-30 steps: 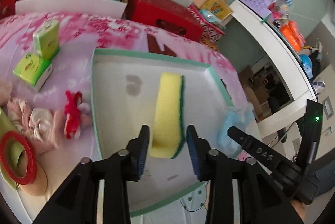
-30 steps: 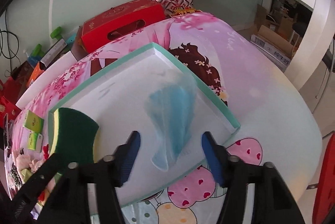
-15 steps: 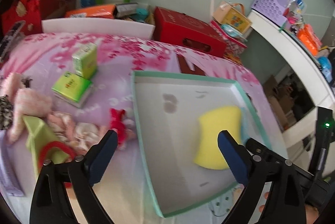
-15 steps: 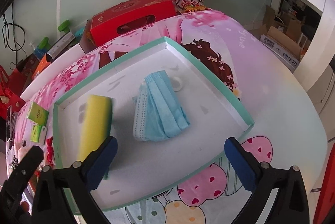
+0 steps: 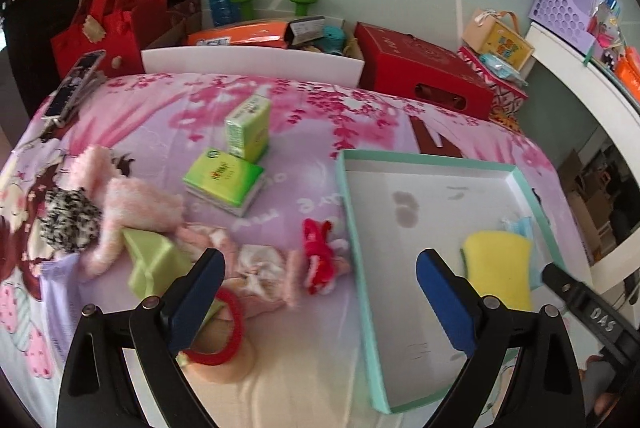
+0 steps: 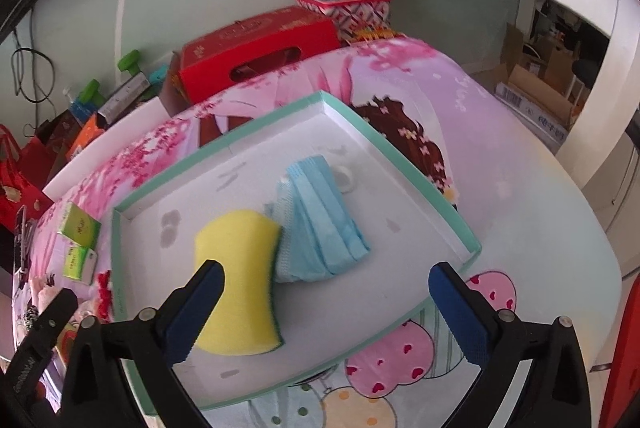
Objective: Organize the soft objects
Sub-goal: 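Withdraw both open tools from the tray back toward the bed items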
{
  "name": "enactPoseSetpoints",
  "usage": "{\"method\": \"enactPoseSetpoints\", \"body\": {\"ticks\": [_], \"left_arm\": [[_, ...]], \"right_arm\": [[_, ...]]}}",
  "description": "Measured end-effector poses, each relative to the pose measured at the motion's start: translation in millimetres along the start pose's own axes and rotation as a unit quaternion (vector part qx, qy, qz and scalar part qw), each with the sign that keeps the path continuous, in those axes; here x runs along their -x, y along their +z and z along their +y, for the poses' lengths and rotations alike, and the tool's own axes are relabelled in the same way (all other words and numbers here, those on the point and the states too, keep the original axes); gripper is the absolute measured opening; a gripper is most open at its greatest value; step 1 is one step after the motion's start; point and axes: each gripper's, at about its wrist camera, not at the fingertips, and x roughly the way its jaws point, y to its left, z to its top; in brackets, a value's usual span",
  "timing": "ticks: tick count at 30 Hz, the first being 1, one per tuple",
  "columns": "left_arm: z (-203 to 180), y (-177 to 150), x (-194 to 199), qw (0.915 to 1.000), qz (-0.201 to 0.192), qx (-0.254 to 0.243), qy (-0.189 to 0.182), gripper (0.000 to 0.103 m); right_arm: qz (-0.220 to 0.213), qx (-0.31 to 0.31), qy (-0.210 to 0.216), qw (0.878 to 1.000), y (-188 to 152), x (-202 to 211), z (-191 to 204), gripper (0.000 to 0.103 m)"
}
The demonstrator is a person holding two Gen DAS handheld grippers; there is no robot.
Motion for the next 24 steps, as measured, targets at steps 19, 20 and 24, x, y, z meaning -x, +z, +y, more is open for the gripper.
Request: {"method": "enactPoseSetpoints", "body": {"ticks": [19, 20, 24], "left_arm": [[143, 4, 82, 0.9764, -0.041, 0.105, 0.185, 0.097], [149, 3, 85, 0.9745, -0.041, 0.114, 0.189, 0.097], [176, -7, 90, 0.9687, -0.033, 0.152, 0.194, 0.097]], "right_arm": [[-0.023, 0.108, 0.148, 0.983, -28, 41, 117, 0.103], [-0.019, 0.118, 0.166, 0.979, -32, 43, 128, 0.103], [-0.004, 0.151, 0.200, 0.968, -49, 44, 159, 0.103]]}}
